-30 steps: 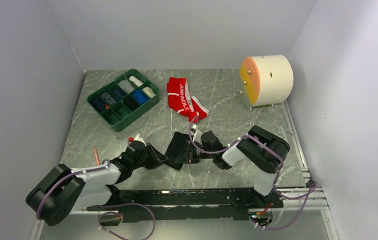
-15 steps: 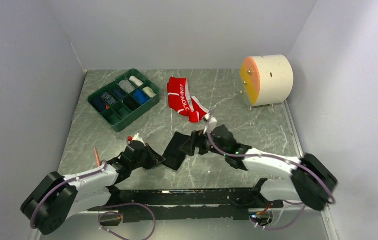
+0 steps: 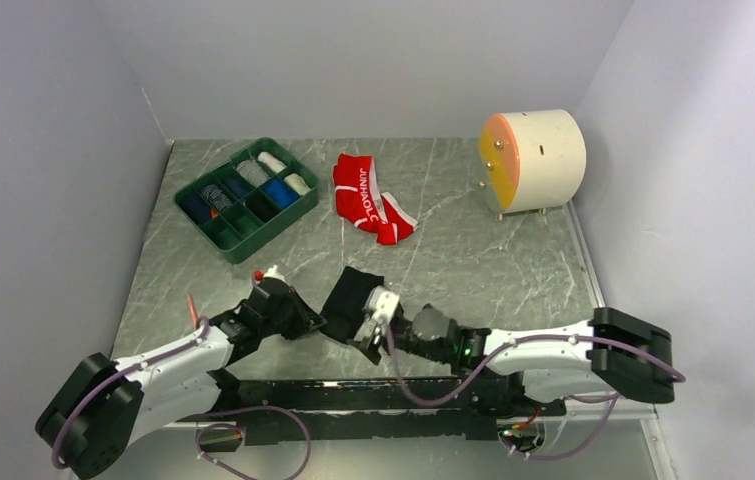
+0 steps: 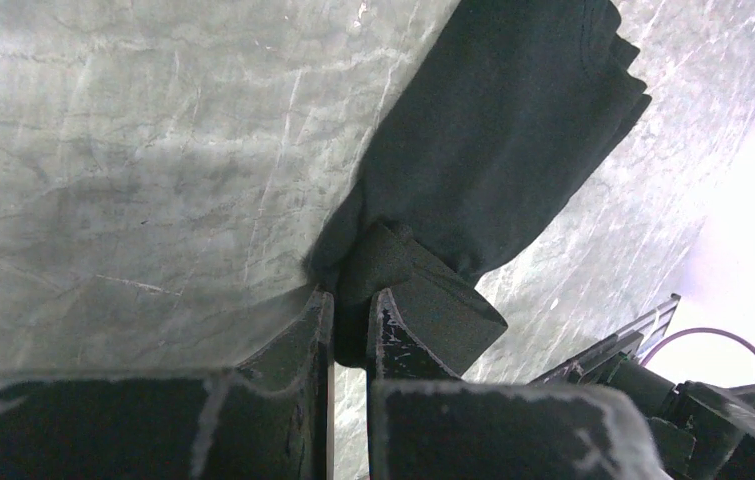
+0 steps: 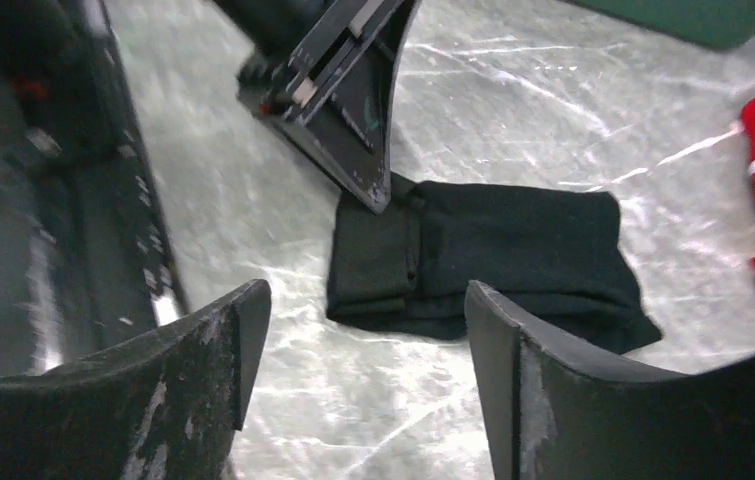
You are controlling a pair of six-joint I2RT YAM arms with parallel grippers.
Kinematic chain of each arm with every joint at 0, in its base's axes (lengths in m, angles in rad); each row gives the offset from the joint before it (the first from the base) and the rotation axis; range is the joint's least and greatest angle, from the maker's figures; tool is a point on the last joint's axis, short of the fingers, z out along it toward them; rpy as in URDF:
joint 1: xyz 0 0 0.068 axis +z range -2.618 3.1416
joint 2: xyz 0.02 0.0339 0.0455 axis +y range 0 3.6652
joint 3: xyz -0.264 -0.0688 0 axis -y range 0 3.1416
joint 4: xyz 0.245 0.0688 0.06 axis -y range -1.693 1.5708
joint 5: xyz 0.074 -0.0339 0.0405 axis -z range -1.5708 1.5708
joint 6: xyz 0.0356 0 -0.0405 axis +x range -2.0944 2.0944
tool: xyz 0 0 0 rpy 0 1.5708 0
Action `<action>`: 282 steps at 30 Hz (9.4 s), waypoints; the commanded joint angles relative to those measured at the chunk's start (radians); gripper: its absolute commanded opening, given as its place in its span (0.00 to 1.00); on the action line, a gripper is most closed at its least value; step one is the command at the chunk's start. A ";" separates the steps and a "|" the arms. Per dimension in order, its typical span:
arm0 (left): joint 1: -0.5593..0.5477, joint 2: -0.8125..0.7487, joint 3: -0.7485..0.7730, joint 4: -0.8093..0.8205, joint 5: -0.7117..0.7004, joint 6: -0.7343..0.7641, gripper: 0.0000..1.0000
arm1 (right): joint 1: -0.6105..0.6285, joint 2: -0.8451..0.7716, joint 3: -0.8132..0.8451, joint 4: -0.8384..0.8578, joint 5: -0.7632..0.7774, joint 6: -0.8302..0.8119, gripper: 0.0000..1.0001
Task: Roll the underwear
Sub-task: Roll the underwear to the center of the board.
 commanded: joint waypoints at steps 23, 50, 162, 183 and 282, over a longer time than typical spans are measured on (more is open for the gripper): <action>-0.020 0.068 0.102 -0.153 0.073 0.077 0.05 | 0.319 0.647 0.175 0.248 0.530 -0.554 0.59; -0.019 -0.072 0.047 -0.206 0.040 -0.004 0.59 | 0.186 0.486 0.137 0.153 0.078 -0.178 0.00; -0.034 -0.014 0.004 -0.228 -0.111 0.107 0.22 | 0.266 0.493 0.493 -0.363 0.484 -0.154 0.54; -0.033 -0.003 -0.001 -0.198 -0.091 0.091 0.22 | 0.243 0.680 0.415 -0.332 0.393 -0.106 0.38; -0.027 -0.014 0.081 -0.264 -0.063 -0.033 0.56 | 0.139 0.525 0.126 0.120 0.065 0.322 0.00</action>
